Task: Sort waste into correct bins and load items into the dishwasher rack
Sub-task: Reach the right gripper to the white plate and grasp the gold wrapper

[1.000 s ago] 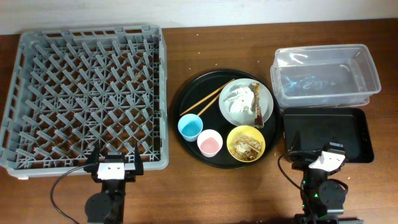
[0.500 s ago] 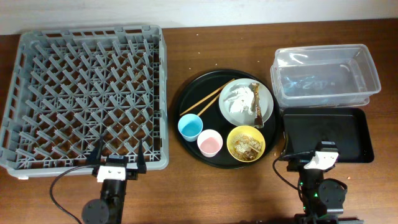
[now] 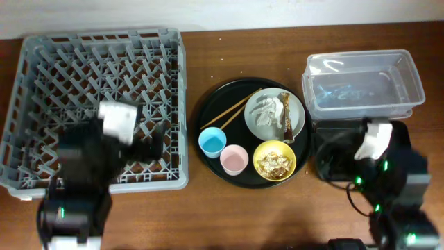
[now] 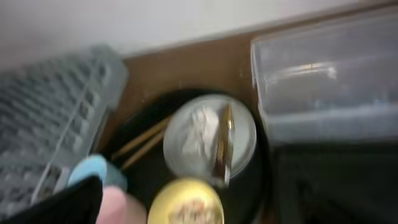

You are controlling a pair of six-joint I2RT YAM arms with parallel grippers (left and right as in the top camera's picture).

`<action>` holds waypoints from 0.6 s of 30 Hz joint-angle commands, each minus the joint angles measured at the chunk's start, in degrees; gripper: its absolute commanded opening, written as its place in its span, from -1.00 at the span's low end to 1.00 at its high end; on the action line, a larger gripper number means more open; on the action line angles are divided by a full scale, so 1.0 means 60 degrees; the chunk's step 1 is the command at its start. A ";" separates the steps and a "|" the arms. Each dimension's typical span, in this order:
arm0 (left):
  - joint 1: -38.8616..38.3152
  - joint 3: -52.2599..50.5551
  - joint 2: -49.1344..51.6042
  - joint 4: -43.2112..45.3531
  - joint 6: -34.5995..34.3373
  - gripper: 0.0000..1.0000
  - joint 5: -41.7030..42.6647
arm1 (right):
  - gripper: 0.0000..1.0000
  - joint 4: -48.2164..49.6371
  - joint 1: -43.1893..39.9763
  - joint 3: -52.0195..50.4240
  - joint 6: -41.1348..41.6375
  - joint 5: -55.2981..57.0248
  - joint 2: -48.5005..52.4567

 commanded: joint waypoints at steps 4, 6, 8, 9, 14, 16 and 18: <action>0.0022 0.2433 0.2477 -0.0783 -0.0084 0.99 0.2528 | 0.97 -0.3085 0.0288 0.5351 -0.0790 -0.1042 0.5329; 0.0022 0.2433 0.2554 -0.0801 -0.0084 0.99 0.2528 | 0.97 -0.2914 0.0718 0.5421 -0.1133 -0.1989 0.6251; 0.0022 0.2433 0.2550 -0.0900 -0.0084 0.99 0.2524 | 0.97 -0.2390 0.1566 0.5421 -0.1195 -0.1690 0.7482; 0.0022 0.2430 0.2550 -0.0903 -0.0080 0.99 0.2524 | 0.98 -0.2135 0.1996 0.5421 -0.1188 -0.1133 0.8098; 0.0022 0.2430 0.2550 -0.0925 -0.0080 0.99 0.2524 | 0.57 -0.0259 0.2973 0.5421 -0.0091 0.2320 1.1479; 0.0022 0.2430 0.2550 -0.0925 -0.0080 0.99 0.2524 | 0.56 0.0259 0.2954 0.5421 -0.0084 0.2320 1.2870; 0.0022 0.2430 0.2550 -0.0925 -0.0080 0.99 0.2524 | -0.01 0.0408 0.2940 0.5421 0.0084 0.2390 1.3471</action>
